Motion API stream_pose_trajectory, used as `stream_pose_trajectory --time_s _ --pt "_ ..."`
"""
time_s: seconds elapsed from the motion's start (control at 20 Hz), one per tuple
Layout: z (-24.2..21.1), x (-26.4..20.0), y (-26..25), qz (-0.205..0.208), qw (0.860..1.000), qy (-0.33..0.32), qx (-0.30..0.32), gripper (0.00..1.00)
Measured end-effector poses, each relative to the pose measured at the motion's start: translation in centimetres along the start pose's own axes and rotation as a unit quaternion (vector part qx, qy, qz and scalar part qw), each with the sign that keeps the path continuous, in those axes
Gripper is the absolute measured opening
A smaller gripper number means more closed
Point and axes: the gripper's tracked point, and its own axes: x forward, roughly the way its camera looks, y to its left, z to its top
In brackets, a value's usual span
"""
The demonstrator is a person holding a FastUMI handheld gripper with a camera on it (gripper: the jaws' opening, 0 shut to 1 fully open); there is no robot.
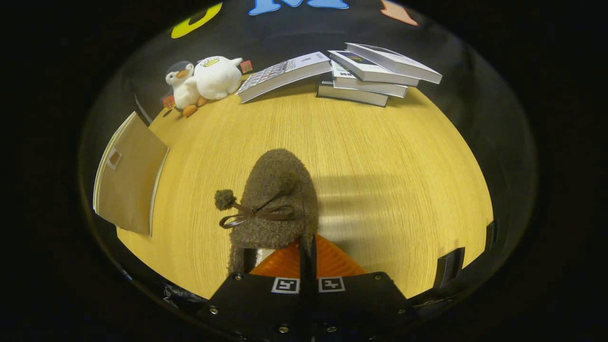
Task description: Open the storage box then place both shoes into the box .Put the left shoe in first, then the right shoe, with the right side of both shoes facing outward in a uniform manner.
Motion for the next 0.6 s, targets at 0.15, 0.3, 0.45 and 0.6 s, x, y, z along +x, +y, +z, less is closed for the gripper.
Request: stream_pose_trajectory --time_s 0.15,0.3,0.45,0.6 --pt "0.5 -0.5 0.5 0.012 1.000 -0.004 0.012 0.00" --pt "1.7 -1.9 1.4 0.034 0.999 -0.011 0.040 0.00" --pt "3.8 -3.7 3.0 0.057 0.996 -0.027 0.070 0.00" --pt "5.9 -5.7 5.5 0.084 0.993 -0.047 0.071 0.00"
